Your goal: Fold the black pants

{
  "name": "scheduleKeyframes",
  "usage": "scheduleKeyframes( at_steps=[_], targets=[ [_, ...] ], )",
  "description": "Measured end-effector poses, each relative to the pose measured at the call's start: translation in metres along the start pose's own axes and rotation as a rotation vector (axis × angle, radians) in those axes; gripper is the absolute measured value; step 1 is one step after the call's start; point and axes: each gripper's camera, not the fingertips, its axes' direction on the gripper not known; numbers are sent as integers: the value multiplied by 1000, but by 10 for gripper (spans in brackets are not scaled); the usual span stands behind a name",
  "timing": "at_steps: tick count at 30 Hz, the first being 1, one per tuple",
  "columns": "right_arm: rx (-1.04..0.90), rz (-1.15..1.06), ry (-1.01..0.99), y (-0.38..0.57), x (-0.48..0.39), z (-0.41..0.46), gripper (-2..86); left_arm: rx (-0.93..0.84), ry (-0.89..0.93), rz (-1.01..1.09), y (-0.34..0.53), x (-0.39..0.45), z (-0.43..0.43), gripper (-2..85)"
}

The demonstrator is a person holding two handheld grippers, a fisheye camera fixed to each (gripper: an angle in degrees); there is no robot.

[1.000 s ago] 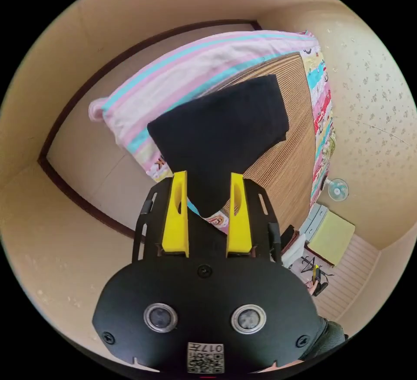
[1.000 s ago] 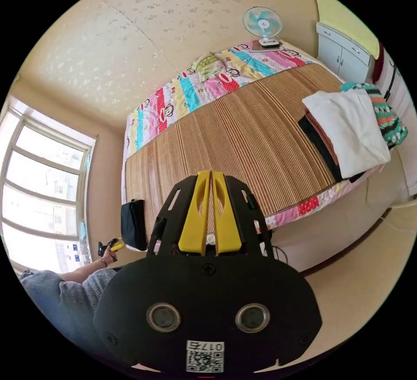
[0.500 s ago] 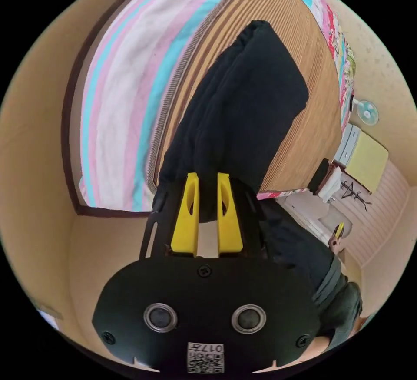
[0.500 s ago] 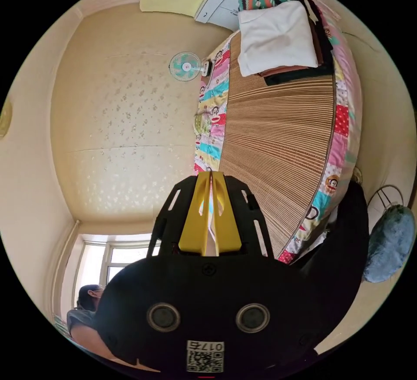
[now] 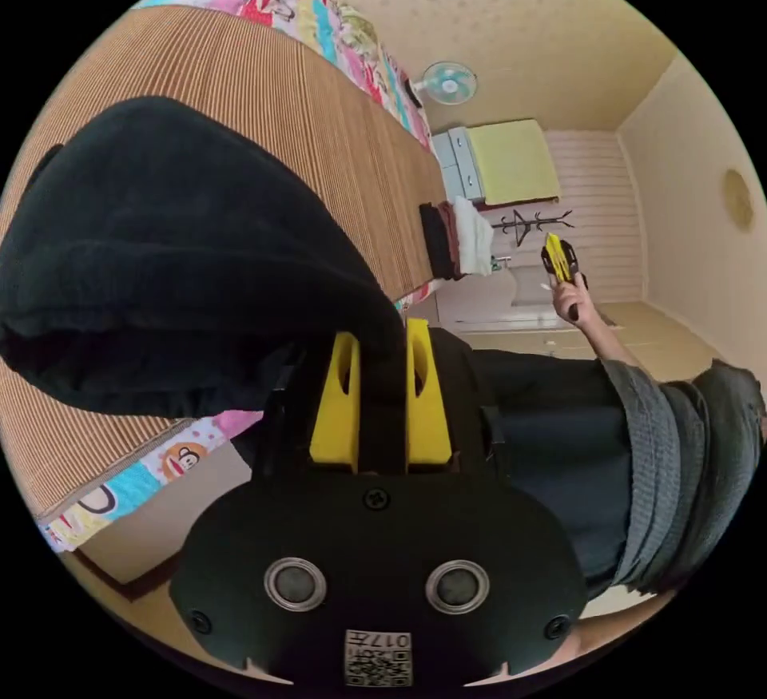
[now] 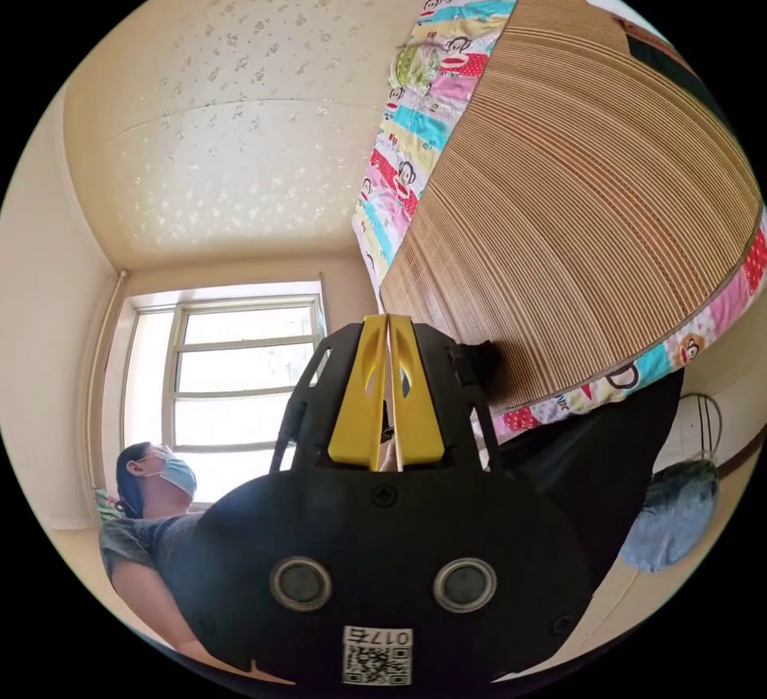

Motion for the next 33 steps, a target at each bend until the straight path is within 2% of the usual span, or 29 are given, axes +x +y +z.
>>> scheduleKeyframes(
  at_steps=[2,5,7,8,10,12,15,19,23,26,29,33],
  targets=[
    [-93,-55,28,-16,-14,19,-4,10,117,-130,9,-32,5,150],
    [-204,-170,96,-26,-36,33,0,204,217,-176,53,-68,-32,142],
    [-264,-224,185,-26,-44,40,2,464,243,-155,102,-94,-83,111],
    [-300,-240,244,-25,-44,43,2,529,242,-157,114,-101,-95,101],
    [-344,-233,298,-22,-39,48,3,784,209,-260,157,-140,-140,85],
    [-373,-215,298,-22,-33,51,3,888,174,-317,166,-174,-162,104],
    [-358,-230,233,-24,-36,46,2,929,70,-410,144,-226,-183,135],
    [-370,-246,206,-29,-48,36,3,964,4,-422,78,-272,-186,141],
    [-381,-278,238,-32,-57,26,3,906,75,-502,24,-310,-142,114],
    [-385,-275,214,-33,-55,20,5,987,91,-554,17,-313,-117,83],
    [-422,-327,250,-32,-62,20,10,1009,185,-357,18,-301,-101,52],
    [-504,-449,309,-33,-82,39,26,930,225,-151,14,-264,-59,47]
  ],
)
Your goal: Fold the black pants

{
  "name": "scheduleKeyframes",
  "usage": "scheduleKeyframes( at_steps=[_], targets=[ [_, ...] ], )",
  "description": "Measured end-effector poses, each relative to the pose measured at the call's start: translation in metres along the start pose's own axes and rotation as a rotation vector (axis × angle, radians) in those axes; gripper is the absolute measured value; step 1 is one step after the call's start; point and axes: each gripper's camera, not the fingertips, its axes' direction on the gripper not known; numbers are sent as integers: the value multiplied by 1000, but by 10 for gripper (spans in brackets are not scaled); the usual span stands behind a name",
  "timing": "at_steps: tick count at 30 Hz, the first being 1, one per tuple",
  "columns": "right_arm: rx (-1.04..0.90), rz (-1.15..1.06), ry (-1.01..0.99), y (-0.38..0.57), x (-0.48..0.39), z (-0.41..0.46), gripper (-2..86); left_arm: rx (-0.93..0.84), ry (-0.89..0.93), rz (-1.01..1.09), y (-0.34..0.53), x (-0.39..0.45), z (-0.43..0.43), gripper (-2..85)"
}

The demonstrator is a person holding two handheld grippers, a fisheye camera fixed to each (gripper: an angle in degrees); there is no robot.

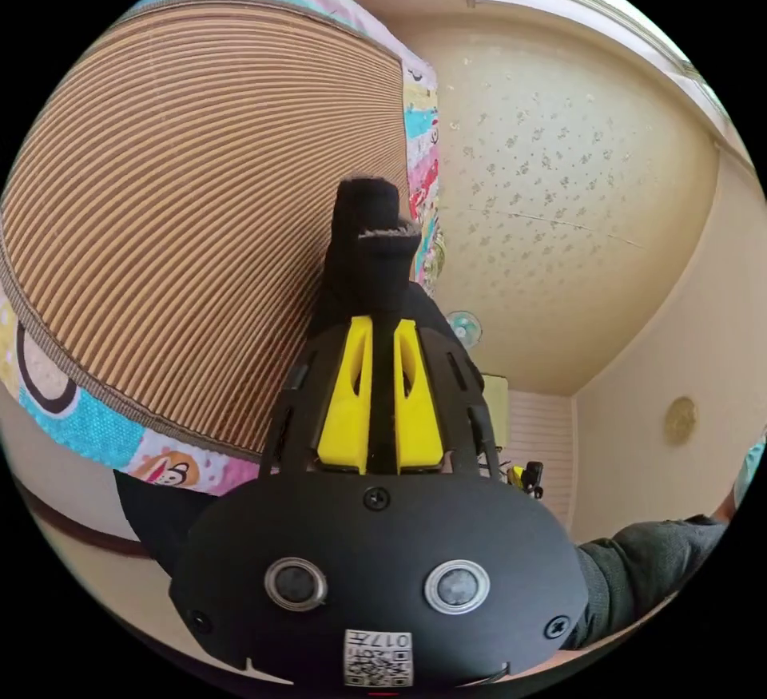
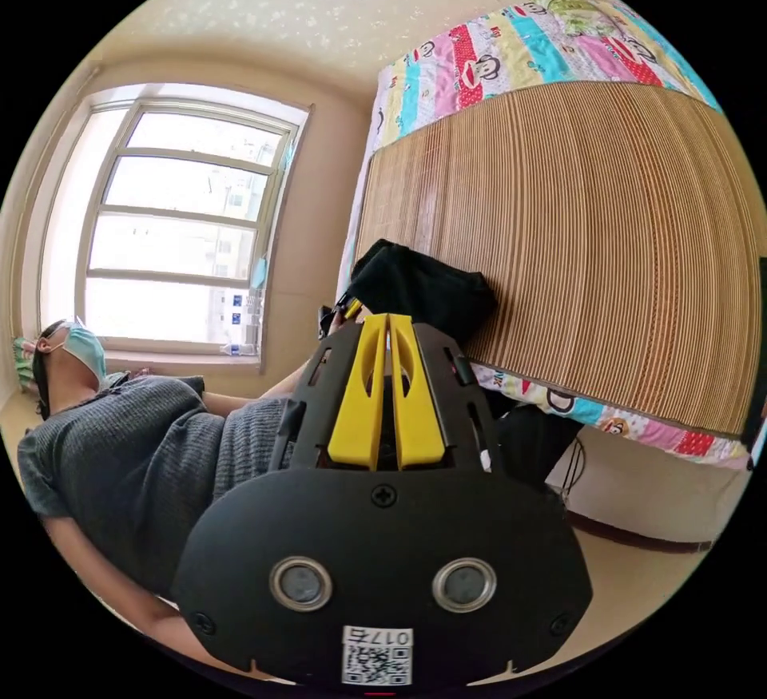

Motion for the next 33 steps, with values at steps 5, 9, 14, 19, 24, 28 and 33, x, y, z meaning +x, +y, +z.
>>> scheduleKeyframes(
  at_steps=[5,9,14,19,24,28,33],
  targets=[
    [-154,-284,202,-44,-62,54,103,-229,-25,260,31,44,66,43],
    [-233,-455,366,-66,-93,96,159,-382,-73,420,70,67,135,40],
    [-84,-123,-130,-106,-9,55,185,-526,-125,578,151,69,206,40],
    [-154,136,-372,-95,83,25,171,-604,-322,730,250,37,272,39],
    [-138,163,-396,-63,112,-11,134,-659,-424,881,312,15,316,40],
    [48,21,-667,-30,125,-54,105,-578,-277,914,329,14,316,47],
    [159,-215,-915,-5,112,-100,92,-501,-66,918,350,19,300,68]
  ],
)
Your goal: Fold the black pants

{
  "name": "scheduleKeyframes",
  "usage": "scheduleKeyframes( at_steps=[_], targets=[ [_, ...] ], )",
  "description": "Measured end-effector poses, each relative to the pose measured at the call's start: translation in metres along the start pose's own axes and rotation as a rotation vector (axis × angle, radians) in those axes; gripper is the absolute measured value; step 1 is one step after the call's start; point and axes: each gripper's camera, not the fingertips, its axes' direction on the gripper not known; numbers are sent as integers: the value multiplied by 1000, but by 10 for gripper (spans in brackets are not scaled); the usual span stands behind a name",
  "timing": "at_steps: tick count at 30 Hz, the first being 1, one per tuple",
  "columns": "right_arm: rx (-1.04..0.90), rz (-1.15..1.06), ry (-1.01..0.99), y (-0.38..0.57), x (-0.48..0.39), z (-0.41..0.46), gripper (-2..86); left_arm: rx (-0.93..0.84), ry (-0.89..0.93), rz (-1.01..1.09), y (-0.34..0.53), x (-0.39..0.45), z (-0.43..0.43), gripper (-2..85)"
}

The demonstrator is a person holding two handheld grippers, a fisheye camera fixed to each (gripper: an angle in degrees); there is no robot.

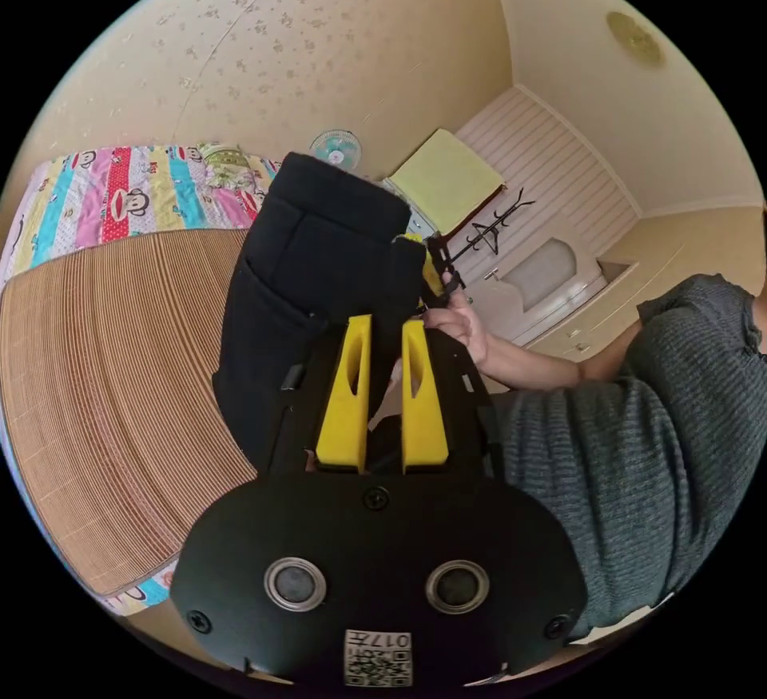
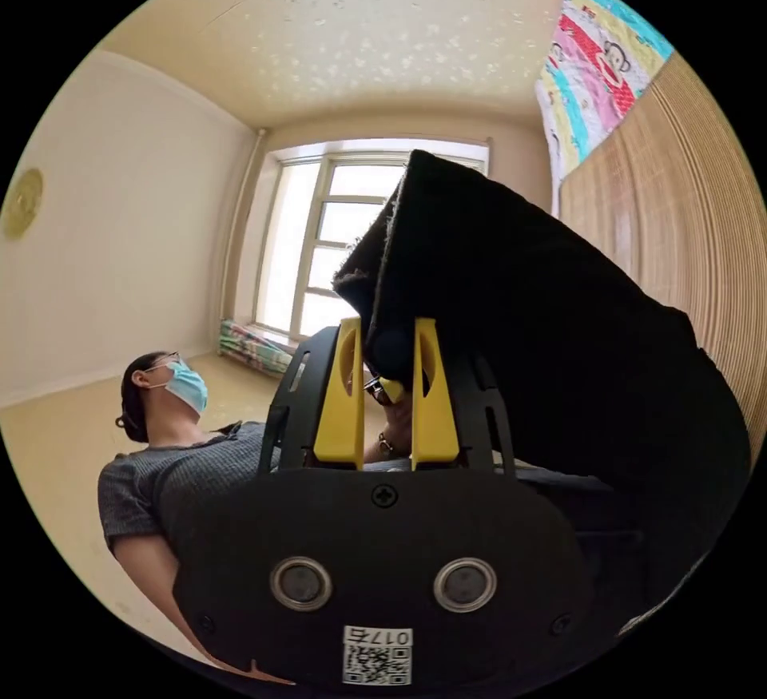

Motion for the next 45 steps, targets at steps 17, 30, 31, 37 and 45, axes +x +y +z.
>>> scheduleKeyframes(
  at_steps=[17,30,31,37,45],
  targets=[
    [-28,-342,-277,87,-24,-6,25,53,-228,-80,87,-2,121,186],
    [-167,-629,-274,134,-83,23,9,385,-315,167,148,55,92,53],
    [-151,-651,-269,135,-91,17,9,415,-253,206,141,66,83,48],
    [-121,-590,-20,167,-90,27,40,424,-120,445,109,155,100,41],
    [105,-736,101,293,-24,20,160,503,91,527,97,202,106,40]
  ],
)
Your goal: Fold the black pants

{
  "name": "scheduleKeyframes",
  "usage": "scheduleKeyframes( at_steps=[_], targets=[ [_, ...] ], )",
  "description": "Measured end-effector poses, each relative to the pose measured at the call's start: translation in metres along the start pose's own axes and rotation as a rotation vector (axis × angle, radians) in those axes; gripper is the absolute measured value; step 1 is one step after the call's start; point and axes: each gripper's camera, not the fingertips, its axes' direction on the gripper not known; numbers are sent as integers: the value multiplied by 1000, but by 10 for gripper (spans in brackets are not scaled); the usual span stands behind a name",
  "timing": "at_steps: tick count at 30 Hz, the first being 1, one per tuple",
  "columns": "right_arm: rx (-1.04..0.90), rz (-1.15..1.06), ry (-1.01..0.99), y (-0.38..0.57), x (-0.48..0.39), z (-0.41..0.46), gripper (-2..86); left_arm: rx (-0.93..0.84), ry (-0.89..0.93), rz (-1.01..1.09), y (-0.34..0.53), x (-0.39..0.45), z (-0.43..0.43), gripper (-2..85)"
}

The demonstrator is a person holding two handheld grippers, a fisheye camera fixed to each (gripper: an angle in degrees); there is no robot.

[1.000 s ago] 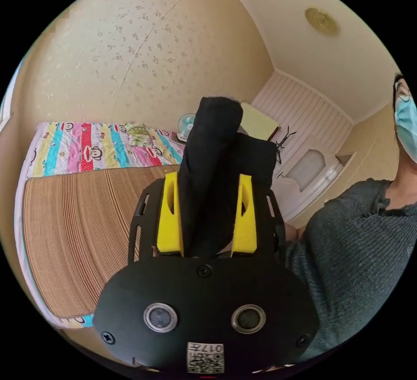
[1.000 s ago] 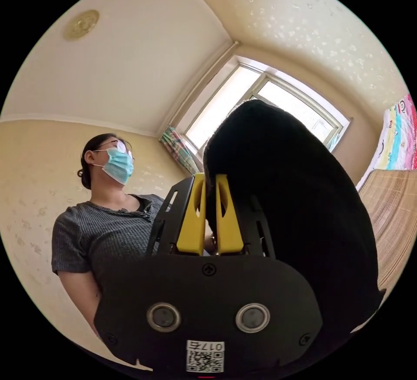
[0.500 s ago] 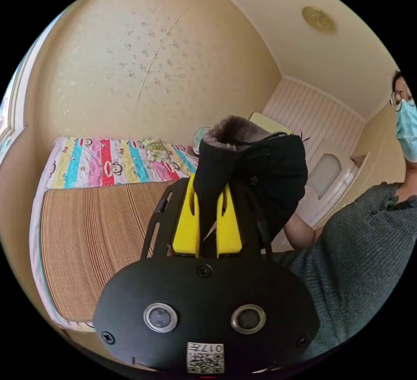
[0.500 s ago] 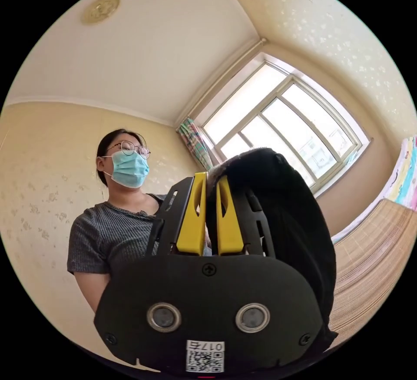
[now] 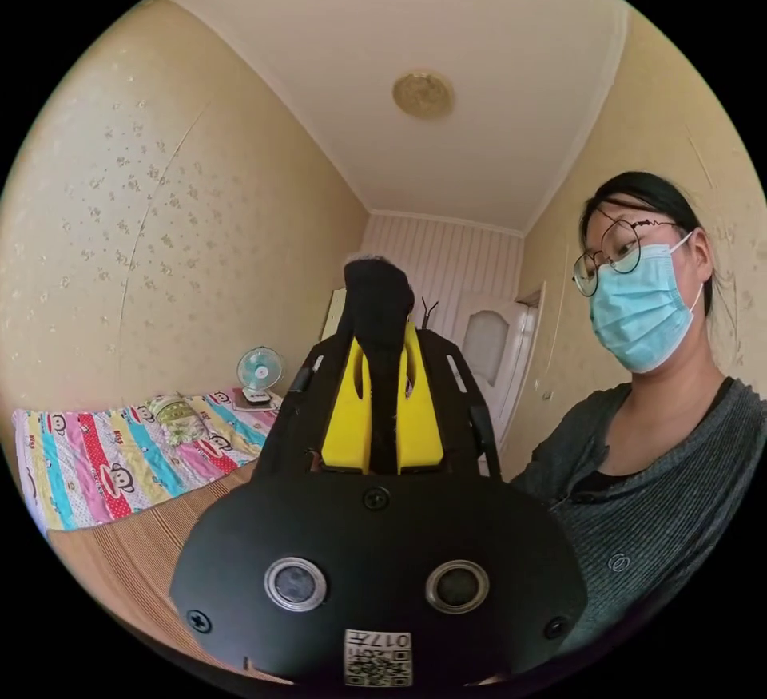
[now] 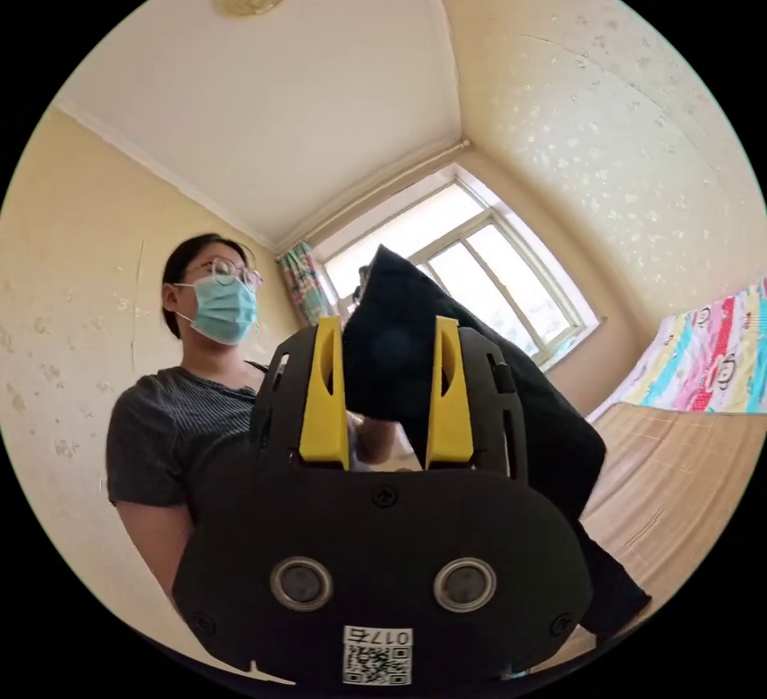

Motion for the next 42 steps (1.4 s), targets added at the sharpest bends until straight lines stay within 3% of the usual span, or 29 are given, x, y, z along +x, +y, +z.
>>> scheduleKeyframes(
  at_steps=[2,6,9,11,14,17,20,23,26,29,35,38,42],
  targets=[
    [-43,-37,175,46,-12,14,183,8,6,7,-8,4,-1,42],
    [-60,-21,272,98,-8,44,192,29,57,51,-25,13,-7,44],
    [-235,-43,384,117,-10,108,203,64,8,68,-36,24,-11,44],
    [-299,-119,594,130,-26,171,211,80,7,66,-43,27,-12,44],
    [-222,-254,844,132,-59,232,212,110,36,63,-53,28,-17,44],
    [-187,-439,910,115,-99,277,186,137,-5,71,-67,32,-27,44],
    [-35,-636,943,87,-144,289,76,151,-41,100,-89,31,-43,45],
    [25,-726,922,31,-167,280,49,123,14,165,-125,21,-60,47],
    [126,-681,794,-33,-182,260,43,88,12,181,-169,9,-79,46],
    [46,-634,708,-92,-192,258,48,38,-52,179,-208,-2,-95,45],
    [-41,-482,747,-132,-165,269,57,41,-328,156,-225,-37,-87,45],
    [-41,-368,892,-159,-116,268,52,24,-397,88,-236,-100,-56,46],
    [-98,-218,1093,-251,17,263,60,-196,-530,-106,-308,-297,30,51]
  ],
)
